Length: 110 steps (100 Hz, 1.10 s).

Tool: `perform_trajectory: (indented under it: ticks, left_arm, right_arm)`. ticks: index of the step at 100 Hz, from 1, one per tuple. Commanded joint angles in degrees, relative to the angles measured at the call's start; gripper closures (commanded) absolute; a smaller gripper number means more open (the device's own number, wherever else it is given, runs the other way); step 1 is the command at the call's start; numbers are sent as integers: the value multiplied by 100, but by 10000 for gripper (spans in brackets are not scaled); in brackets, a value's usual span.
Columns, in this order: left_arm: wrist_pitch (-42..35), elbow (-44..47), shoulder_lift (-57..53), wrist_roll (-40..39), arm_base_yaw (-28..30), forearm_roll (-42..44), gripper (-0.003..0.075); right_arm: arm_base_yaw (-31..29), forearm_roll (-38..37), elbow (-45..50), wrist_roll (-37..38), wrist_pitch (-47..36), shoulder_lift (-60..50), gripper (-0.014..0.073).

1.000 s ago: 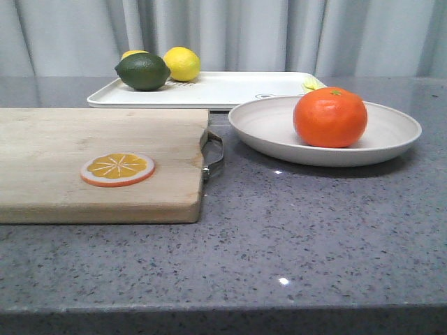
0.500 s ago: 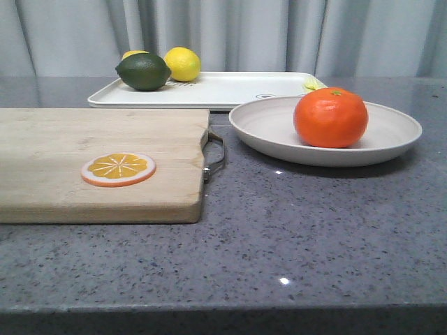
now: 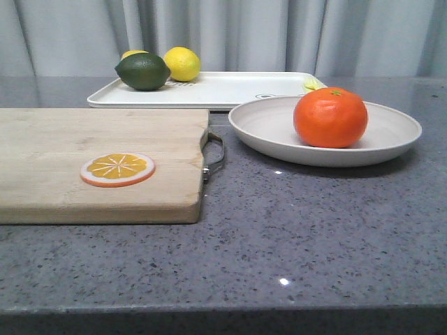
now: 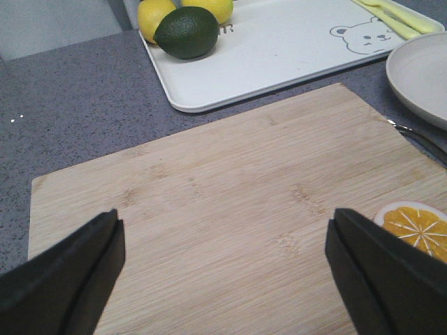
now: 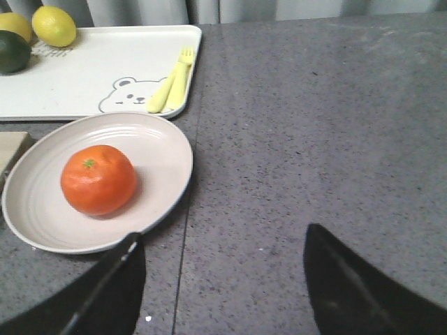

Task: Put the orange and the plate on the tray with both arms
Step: 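Move the right gripper down to the plate rim farthest from the board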

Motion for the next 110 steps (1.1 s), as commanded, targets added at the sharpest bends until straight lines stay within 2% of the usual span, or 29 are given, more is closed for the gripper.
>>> perform_trajectory:
  ticks: [1, 23, 61, 110]
  left_arm:
    - [-473, -142, -22, -63, 35, -51, 153]
    - [-473, -142, -22, -63, 35, -51, 153]
    - [-473, -142, -22, -63, 35, -51, 153]
    - [-473, -142, -22, -63, 35, -51, 153]
  right_arm:
    - [-2, 335, -200, -185, -725, 407, 99]
    - [-2, 846, -359, -562, -1300, 1936, 99]
    - [-2, 933, -1480, -562, -1533, 4110, 99]
    - [312, 1158, -1742, -562, -1667, 5584, 99]
